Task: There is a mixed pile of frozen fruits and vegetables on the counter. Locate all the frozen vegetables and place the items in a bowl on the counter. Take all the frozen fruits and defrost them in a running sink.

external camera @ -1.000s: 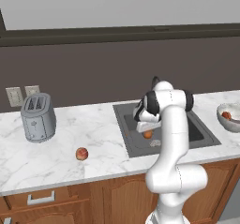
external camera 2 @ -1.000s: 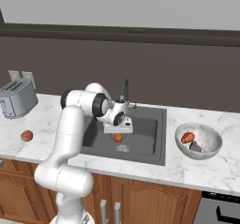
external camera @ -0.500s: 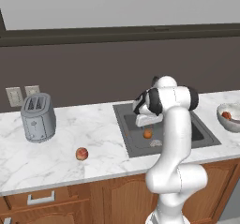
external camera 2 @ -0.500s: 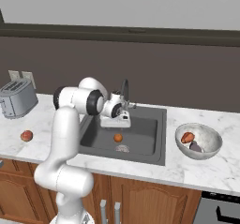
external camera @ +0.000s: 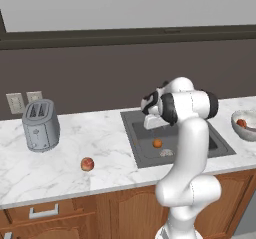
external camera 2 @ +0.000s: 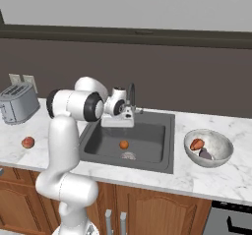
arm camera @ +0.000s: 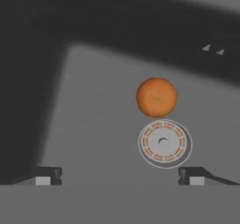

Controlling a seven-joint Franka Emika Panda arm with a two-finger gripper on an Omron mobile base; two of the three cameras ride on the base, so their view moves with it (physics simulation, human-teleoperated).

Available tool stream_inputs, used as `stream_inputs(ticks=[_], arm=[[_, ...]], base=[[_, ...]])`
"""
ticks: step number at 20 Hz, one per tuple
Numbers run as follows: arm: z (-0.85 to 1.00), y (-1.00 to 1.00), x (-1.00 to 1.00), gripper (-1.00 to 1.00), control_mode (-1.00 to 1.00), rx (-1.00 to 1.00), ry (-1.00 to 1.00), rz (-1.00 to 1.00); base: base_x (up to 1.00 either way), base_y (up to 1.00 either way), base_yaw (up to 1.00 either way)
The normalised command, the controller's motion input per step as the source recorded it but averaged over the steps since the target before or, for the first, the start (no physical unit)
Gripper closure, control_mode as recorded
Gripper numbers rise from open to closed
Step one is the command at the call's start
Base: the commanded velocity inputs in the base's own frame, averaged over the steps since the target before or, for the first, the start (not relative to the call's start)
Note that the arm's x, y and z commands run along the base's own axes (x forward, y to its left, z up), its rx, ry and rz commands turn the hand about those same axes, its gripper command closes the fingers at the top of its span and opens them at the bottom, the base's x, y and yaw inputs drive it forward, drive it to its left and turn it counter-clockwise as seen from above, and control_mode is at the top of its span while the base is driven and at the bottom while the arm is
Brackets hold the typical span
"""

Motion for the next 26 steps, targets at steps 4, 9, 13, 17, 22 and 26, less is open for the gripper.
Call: stream_inputs(ticks=[4,9,13,17,22,26], arm=[[0.21,0.12,-0.39,-1.00,-1.00,0.05,0.00,0.02],[0.23,0.21,-0.39,-1.00,-1.00,0.03,-0.05,0.00],[0.21,0.25,-0.41,-1.00,-1.00,0.01,-0.08,0.00],[0.21,0.30,-0.37,-1.00,-1.00,0.01,-0.07,0.00],[0.19,0.37,-0.30,-1.00,-1.00,0.00,-0.11,-0.01],[0.23,0.27,-0.32,-1.00,-1.00,0.05,-0.08,0.01]], base=[[0.00,0.00,0.00],[0.00,0.00,0.00],[0.00,0.00,0.00],[0.00,0.00,0.00],[0.00,0.00,0.00],[0.00,0.00,0.00]])
